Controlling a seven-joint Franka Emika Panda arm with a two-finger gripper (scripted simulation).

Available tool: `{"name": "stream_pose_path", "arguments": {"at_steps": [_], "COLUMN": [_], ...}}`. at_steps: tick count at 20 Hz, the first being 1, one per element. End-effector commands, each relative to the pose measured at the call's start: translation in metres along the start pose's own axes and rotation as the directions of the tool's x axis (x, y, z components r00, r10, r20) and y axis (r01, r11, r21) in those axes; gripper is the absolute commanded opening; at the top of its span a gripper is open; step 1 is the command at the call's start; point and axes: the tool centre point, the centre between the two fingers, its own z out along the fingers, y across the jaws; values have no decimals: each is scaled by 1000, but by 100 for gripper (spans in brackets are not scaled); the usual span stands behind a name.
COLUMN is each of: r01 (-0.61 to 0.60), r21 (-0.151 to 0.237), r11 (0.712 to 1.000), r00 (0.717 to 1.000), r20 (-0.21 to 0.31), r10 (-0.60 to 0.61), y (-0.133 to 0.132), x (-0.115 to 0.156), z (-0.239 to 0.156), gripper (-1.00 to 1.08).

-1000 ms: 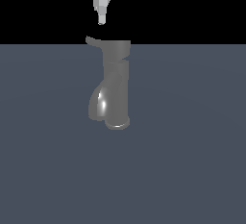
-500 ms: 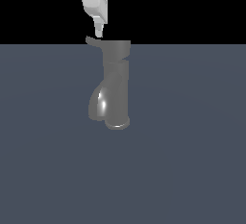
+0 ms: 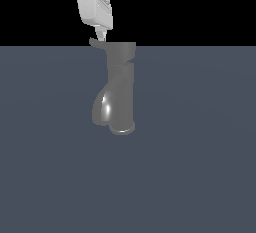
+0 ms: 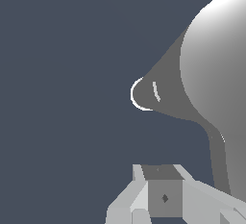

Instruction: Turn on the faucet by rotating a designated handle.

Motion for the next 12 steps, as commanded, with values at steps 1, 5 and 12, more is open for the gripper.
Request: {"name": "stream_pose_path", "arguments": {"at_steps": [1,5,12], "r01": [-13,-15,-14], "r21": [3,4,4], "r11": [1000,1000,1000], "r00": [1000,1000,1000], "r20": [-4,-4,-4], "r10": [13,15,14], "y": [-2,-2,11], "x": [-1,-1,-5], "z": [1,2,2], "gripper": [-100,-100,-100]}}
